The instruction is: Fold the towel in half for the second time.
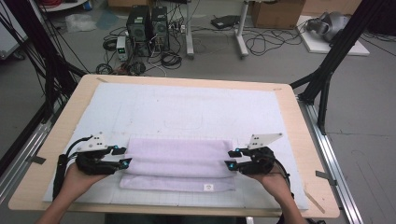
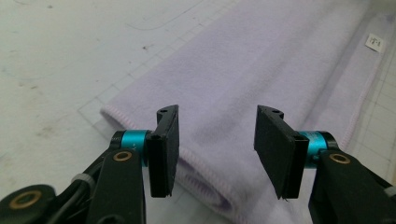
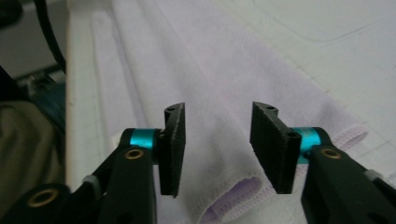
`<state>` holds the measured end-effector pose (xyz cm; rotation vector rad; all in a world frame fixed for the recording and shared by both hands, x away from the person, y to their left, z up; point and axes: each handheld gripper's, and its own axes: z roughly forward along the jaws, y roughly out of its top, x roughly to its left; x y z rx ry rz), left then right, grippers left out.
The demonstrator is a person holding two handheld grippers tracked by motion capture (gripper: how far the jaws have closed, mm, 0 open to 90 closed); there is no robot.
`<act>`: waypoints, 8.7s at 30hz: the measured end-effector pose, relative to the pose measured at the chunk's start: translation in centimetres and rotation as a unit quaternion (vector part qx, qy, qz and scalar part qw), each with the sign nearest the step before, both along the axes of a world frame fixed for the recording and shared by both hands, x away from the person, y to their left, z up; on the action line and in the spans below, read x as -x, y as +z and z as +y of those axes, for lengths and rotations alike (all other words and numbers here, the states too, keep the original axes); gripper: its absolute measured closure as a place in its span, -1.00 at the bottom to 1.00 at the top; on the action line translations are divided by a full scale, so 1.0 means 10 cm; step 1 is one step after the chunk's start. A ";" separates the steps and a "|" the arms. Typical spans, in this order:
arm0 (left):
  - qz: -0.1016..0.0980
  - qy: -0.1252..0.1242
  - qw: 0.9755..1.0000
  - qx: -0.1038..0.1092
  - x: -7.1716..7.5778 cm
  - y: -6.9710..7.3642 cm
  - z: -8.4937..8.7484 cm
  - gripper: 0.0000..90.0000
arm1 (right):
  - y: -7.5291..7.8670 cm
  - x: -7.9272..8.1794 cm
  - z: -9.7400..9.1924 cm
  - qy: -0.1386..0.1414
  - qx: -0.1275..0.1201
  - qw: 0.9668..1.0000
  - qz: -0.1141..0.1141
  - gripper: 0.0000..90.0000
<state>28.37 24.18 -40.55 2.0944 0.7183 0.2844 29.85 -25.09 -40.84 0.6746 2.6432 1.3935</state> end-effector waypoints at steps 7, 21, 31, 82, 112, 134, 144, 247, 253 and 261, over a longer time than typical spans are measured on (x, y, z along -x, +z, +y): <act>0.028 -0.030 0.998 -0.037 -0.07 -0.24 -0.15 0.87 | -0.24 -0.04 0.12 0.011 0.047 0.998 0.027 0.53; -0.022 -0.028 0.999 -0.009 0.31 0.10 0.06 0.50 | 0.09 0.26 -0.03 0.031 -0.017 0.999 -0.006 0.47; 0.041 -0.039 0.997 -0.045 -0.19 -0.17 -0.21 0.39 | -0.24 0.06 0.13 0.043 0.020 0.998 0.047 0.32; -0.008 0.034 0.997 -0.067 -0.46 -0.10 -0.13 0.08 | -0.14 -0.45 -0.01 -0.065 0.037 0.997 -0.028 0.15; 0.038 0.069 0.994 -0.069 -0.81 -0.28 -0.11 0.00 | -0.19 -0.89 0.03 -0.097 0.060 0.993 0.018 0.02; 0.032 0.075 0.996 -0.038 -0.81 -0.19 -0.09 0.81 | -0.24 -0.71 0.06 -0.058 0.044 0.997 0.001 0.81; -0.019 0.125 0.992 -0.025 -1.11 0.14 -0.18 0.81 | 0.15 -0.98 0.08 -0.108 0.051 0.992 -0.049 0.81; -0.039 0.110 0.993 0.010 0.25 -0.13 0.29 -0.39 | -0.13 0.28 -0.36 -0.175 -0.012 0.983 -0.060 -0.74; -0.041 0.115 0.992 0.012 0.31 -0.13 0.31 -0.39 | -0.14 0.37 -0.40 -0.178 -0.010 0.982 -0.063 -0.74; -0.045 0.110 0.993 0.014 0.31 -0.11 0.29 -0.39 | -0.16 0.40 -0.40 -0.175 -0.004 0.982 -0.070 -0.75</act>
